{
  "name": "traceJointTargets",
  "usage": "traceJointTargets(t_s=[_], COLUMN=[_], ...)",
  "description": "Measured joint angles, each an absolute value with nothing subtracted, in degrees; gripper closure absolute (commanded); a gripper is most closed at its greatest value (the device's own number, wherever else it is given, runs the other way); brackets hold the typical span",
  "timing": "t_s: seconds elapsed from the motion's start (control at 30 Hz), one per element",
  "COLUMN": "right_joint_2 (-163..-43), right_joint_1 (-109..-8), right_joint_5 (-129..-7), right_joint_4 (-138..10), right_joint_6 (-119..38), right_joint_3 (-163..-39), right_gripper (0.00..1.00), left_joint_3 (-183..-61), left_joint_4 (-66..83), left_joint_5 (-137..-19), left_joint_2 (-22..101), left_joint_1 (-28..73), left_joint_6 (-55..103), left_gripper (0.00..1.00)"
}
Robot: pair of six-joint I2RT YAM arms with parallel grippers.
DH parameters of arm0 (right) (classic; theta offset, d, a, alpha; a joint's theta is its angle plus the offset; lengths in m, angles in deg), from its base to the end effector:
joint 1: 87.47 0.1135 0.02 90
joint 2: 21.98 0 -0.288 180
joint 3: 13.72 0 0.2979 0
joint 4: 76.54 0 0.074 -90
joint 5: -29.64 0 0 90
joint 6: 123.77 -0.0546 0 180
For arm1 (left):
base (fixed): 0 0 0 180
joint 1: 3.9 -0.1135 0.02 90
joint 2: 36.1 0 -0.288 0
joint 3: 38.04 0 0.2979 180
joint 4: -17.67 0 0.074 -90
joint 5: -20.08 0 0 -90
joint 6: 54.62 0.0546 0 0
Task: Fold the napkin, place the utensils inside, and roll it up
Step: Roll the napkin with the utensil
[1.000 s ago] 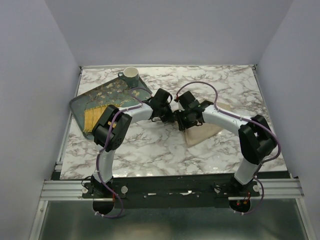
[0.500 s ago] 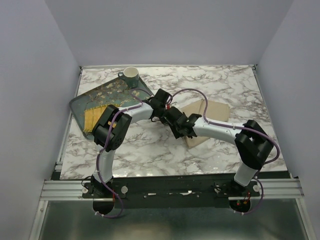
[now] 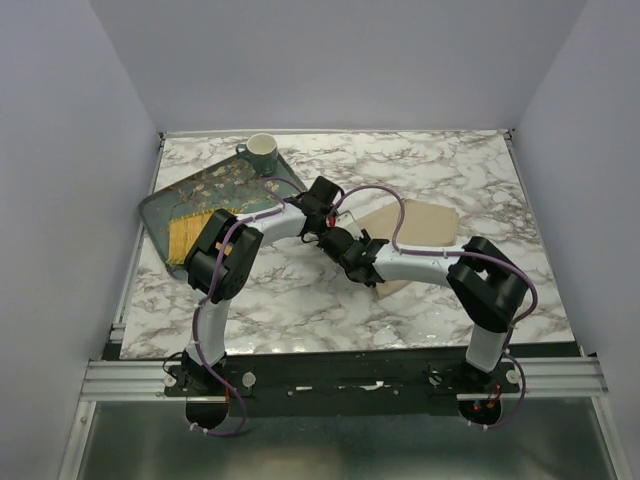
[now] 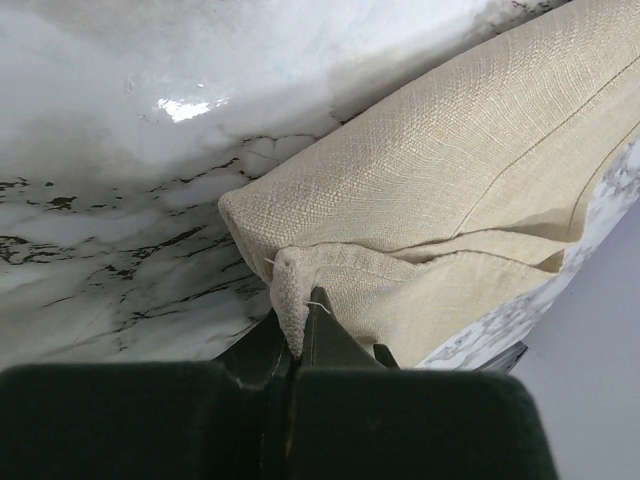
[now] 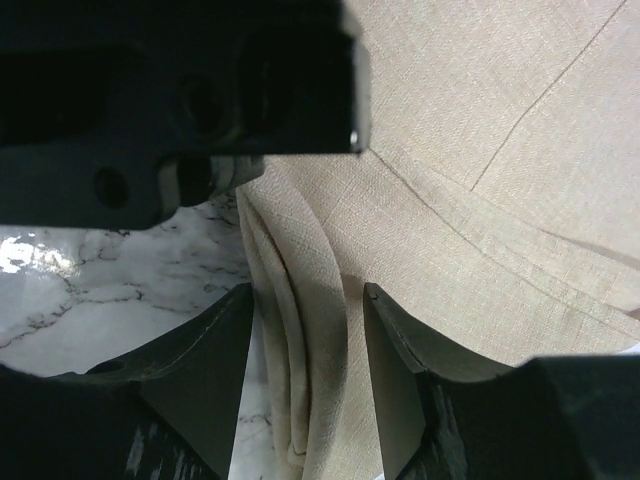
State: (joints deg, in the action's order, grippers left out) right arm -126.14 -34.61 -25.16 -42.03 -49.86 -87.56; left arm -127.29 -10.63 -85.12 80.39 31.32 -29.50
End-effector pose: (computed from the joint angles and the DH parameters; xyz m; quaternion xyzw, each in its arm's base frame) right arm 0.2654 0.2983 0.1350 -0.2309 0.9036 -0.1257 0.3383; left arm 0.3880 -0.2914 0.1305 -0.2044 0.9252 -0.3062 0.0917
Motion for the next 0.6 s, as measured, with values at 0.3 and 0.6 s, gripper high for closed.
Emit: traceJointTargets(t_s=[0.3,0.6], right_joint_2=[-127.82,-127.69], right_joint_1=[-34.15,-34.76], right_joint_5=[-21.40,-22.49], right_joint_4=[-44.39,-48.58], right_joint_6=[-51.77,-53.27], right_joint_3=[-87.36,-85.50], right_gripper=[0.53,0.65], left_joint_3=[-127.29,-127.29], left_joint_4=[-10.85,-10.74], left_joint_5=[-85.62,-85.69], left_joint_2=[80.39,80.39], left_joint_1=[31.04,31.04], left_joint_6=[-29.57,-29.06], left_gripper=[1.00,1.00])
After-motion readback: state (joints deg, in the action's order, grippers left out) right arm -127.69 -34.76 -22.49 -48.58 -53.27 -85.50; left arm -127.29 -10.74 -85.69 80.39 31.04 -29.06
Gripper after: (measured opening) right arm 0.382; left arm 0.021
